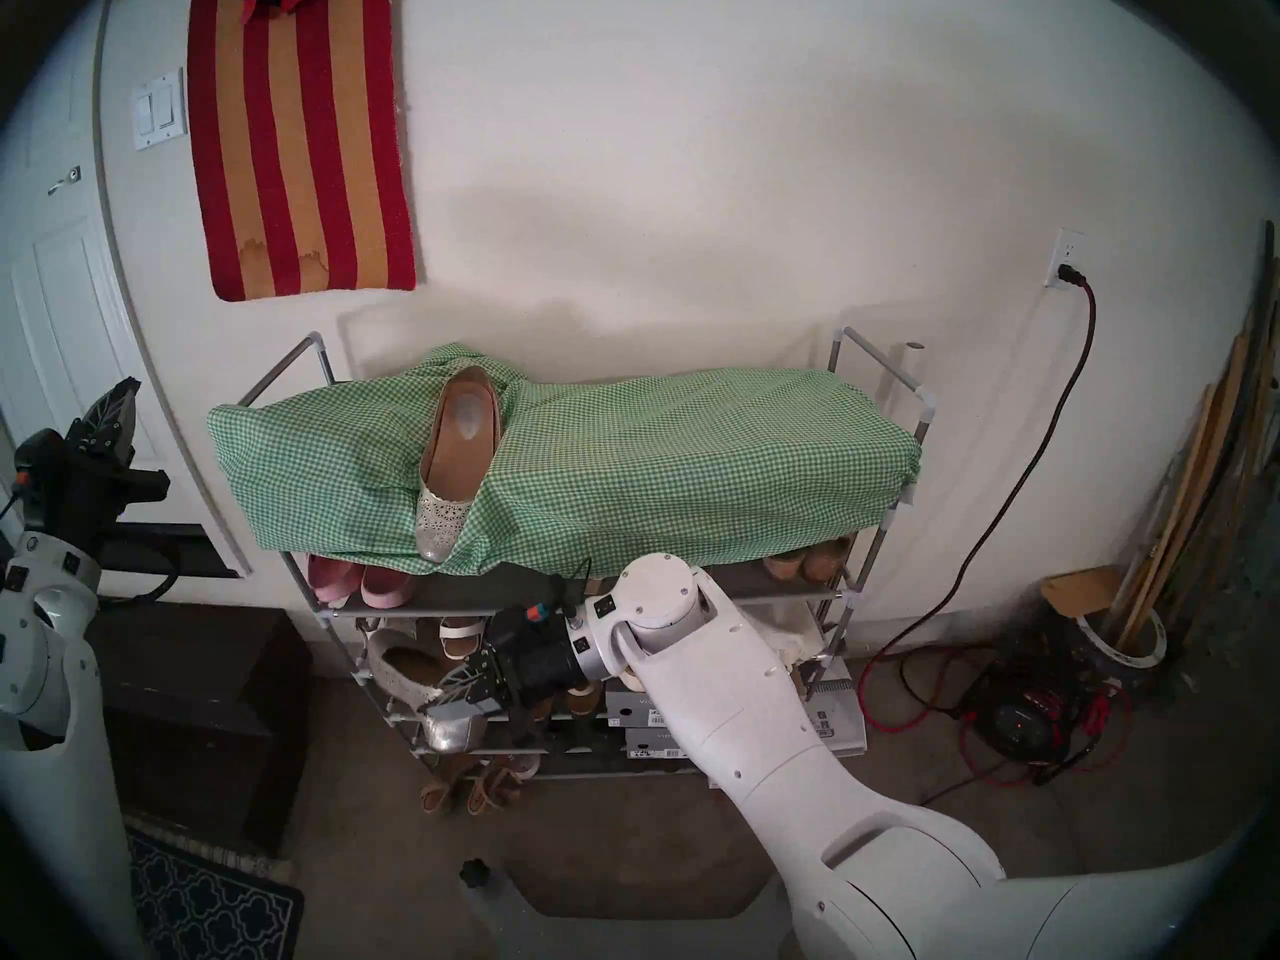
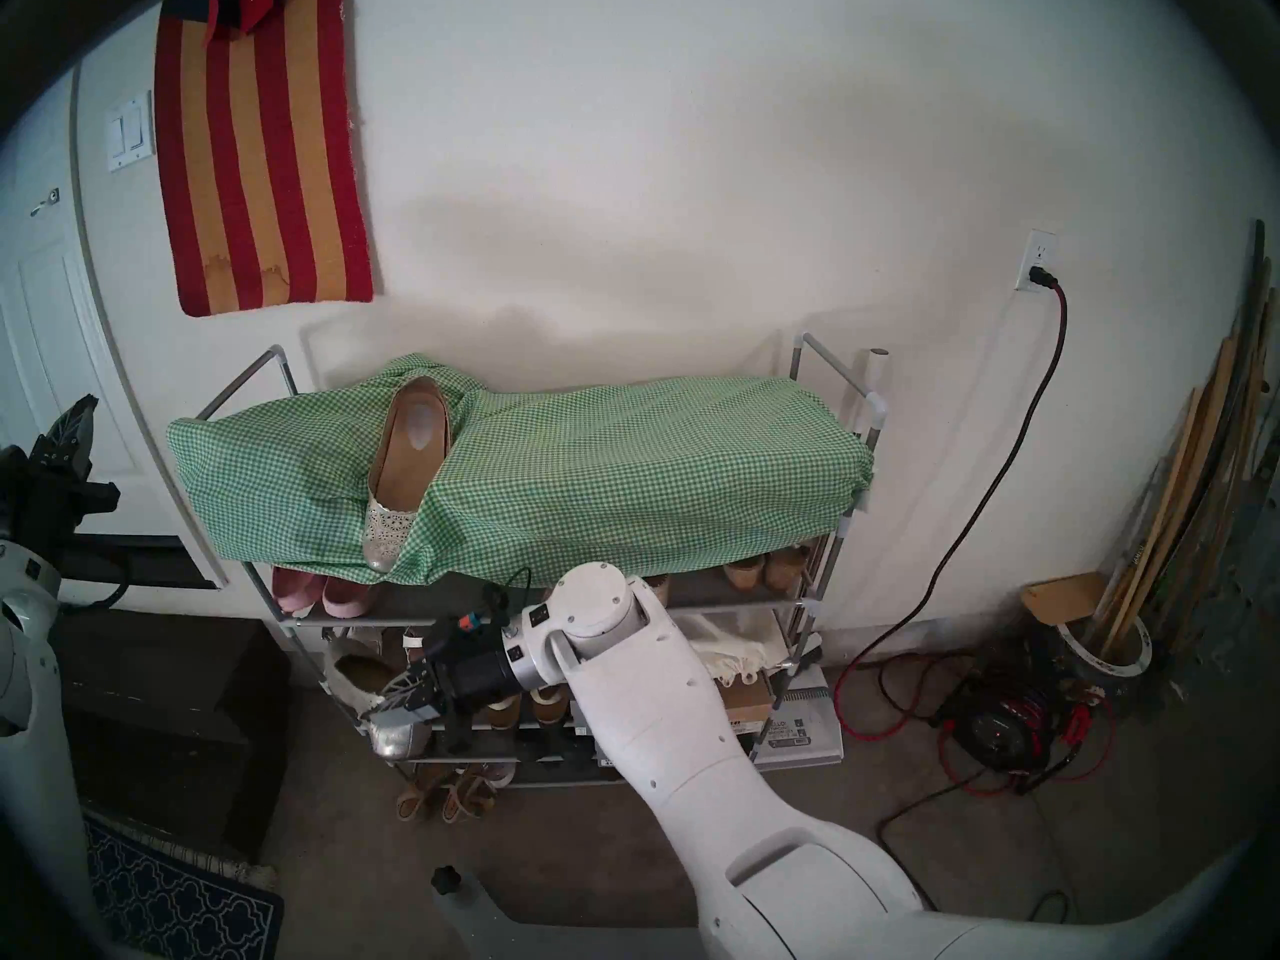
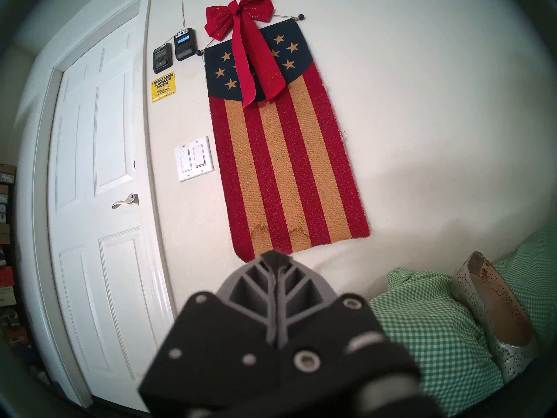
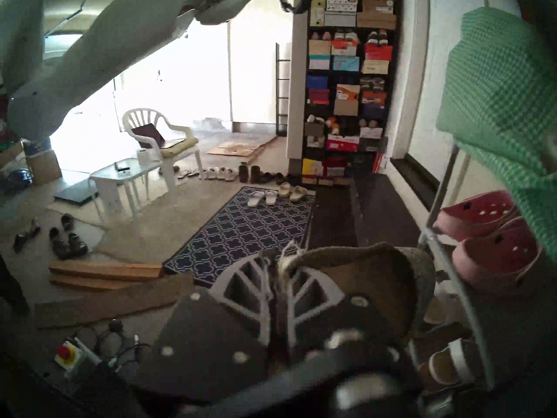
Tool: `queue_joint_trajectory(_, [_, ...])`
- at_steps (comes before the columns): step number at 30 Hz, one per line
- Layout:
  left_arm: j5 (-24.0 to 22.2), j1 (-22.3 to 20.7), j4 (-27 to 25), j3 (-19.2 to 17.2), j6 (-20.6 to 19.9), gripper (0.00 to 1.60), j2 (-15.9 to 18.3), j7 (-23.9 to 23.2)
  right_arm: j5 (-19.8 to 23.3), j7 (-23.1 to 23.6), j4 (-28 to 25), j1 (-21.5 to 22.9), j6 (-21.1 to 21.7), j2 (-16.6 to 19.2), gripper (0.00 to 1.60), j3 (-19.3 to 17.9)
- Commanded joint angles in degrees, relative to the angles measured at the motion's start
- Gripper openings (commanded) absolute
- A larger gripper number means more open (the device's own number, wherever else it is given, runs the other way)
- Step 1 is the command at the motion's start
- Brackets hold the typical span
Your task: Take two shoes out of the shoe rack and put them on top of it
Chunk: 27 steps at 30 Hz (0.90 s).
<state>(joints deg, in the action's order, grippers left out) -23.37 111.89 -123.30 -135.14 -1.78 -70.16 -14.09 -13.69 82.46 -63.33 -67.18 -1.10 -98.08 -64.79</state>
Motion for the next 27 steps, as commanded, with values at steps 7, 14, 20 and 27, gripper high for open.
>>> queue_joint_trajectory(7, [0.0,-0.1,-0.2,0.0,0.0,0.00,0.1,0.0,3.7,2.5,-11.4,-5.6,3.4,2.3,0.00,-0.3])
queue_joint_trajectory(14, [0.0,-0.1,-0.2,0.0,0.0,0.00,0.1,0.0,5.5,2.5,-16.2,-5.8,4.9,2.9,0.00,-1.0])
queue_joint_trajectory(20, [0.0,-0.1,-0.2,0.0,0.0,0.00,0.1,0.0,7.0,2.5,-21.8,-4.8,6.2,3.6,0.00,-3.0])
queue_joint_trajectory(27, [0.0,-0.1,-0.2,0.0,0.0,0.00,0.1,0.0,8.8,2.5,-28.0,-2.9,8.0,4.4,0.00,-6.1])
